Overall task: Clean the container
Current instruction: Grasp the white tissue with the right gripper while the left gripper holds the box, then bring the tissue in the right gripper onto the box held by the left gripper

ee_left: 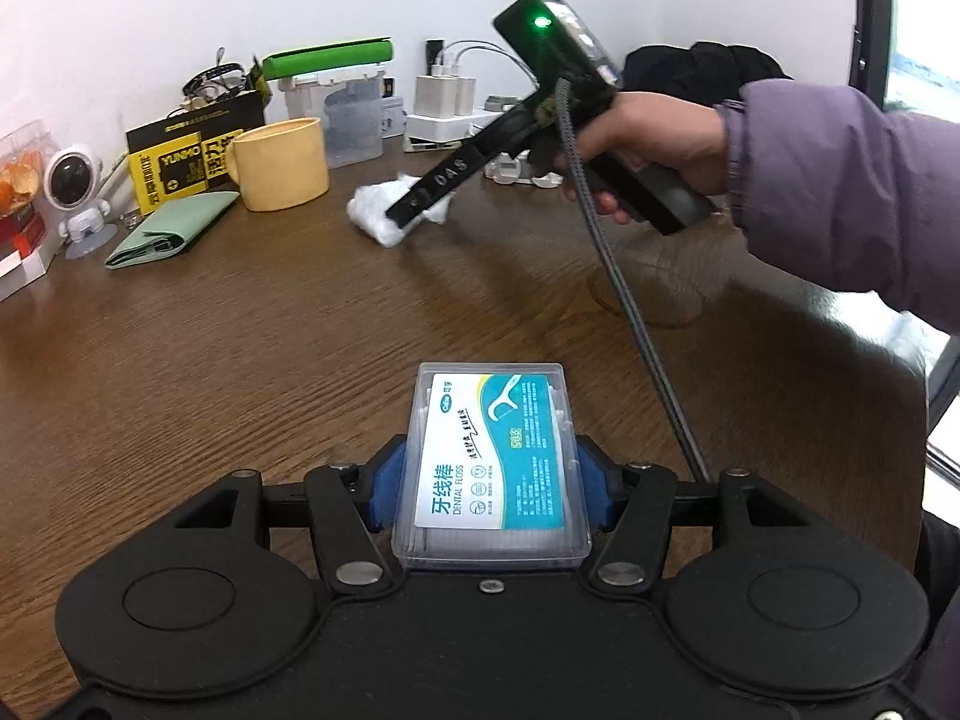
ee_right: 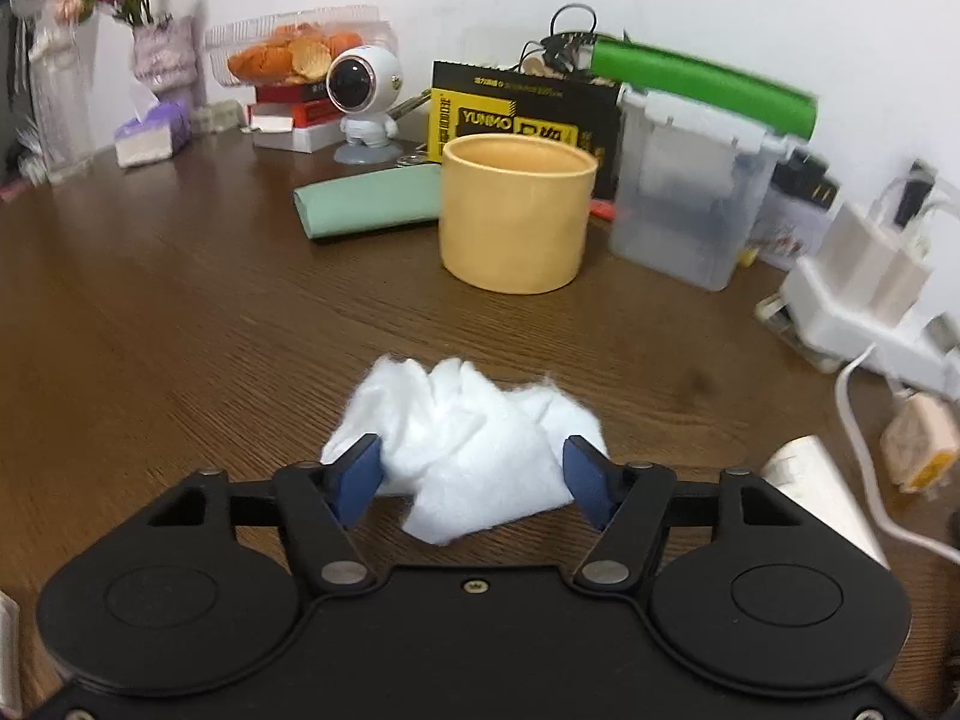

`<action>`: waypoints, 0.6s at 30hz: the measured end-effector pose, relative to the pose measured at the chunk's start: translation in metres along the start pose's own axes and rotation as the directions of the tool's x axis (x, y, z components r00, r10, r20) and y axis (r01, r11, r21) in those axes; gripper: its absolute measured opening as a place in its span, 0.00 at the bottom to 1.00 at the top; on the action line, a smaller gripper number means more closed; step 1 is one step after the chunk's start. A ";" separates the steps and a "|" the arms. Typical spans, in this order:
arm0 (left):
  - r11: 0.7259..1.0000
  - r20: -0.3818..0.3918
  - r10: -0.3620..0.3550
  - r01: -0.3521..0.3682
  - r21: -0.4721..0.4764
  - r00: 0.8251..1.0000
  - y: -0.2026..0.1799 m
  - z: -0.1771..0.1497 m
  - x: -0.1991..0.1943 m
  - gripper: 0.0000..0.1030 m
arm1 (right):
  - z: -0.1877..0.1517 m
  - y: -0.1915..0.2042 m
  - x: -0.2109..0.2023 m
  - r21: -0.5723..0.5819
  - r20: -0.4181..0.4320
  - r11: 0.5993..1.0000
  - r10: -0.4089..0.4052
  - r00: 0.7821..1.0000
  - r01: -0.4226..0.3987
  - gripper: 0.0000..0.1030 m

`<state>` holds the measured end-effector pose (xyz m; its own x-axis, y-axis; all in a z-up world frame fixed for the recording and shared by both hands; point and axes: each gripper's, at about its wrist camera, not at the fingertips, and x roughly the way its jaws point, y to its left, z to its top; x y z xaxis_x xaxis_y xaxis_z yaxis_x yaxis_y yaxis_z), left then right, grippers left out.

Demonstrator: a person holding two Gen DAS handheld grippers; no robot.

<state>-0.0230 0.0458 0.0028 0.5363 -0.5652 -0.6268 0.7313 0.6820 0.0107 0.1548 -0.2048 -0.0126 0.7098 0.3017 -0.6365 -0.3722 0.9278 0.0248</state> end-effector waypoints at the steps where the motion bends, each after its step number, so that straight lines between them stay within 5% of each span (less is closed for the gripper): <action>1: 1.000 0.001 -0.005 0.004 0.005 1.000 -0.001 -0.001 -0.001 0.55 | 0.001 -0.002 0.005 0.021 0.000 1.000 0.023 1.000 -0.023 0.53; 3: 1.000 0.008 -0.008 0.008 0.005 1.000 -0.002 -0.003 -0.004 0.55 | 0.004 -0.004 0.007 0.036 -0.003 0.998 0.042 0.999 -0.042 0.23; 5: 1.000 0.013 -0.010 0.009 0.007 1.000 0.000 -0.002 0.001 0.55 | 0.006 0.001 0.005 0.009 -0.022 0.999 0.034 0.999 -0.034 0.18; 10: 1.000 0.018 0.010 -0.011 0.015 1.000 -0.003 -0.001 0.006 0.55 | 0.004 0.029 -0.037 -0.075 0.061 0.991 0.112 0.992 -0.107 0.16; 18: 0.998 0.038 0.046 -0.048 0.050 0.998 -0.012 -0.001 0.005 0.56 | -0.063 0.115 -0.152 -0.330 0.078 0.895 0.343 0.936 -0.301 0.16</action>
<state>-0.0294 0.0353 -0.0015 0.5854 -0.5505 -0.5952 0.7247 0.6845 0.0798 -0.0340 -0.1575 0.0387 0.5832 0.6182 -0.5270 -0.7438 0.6672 -0.0405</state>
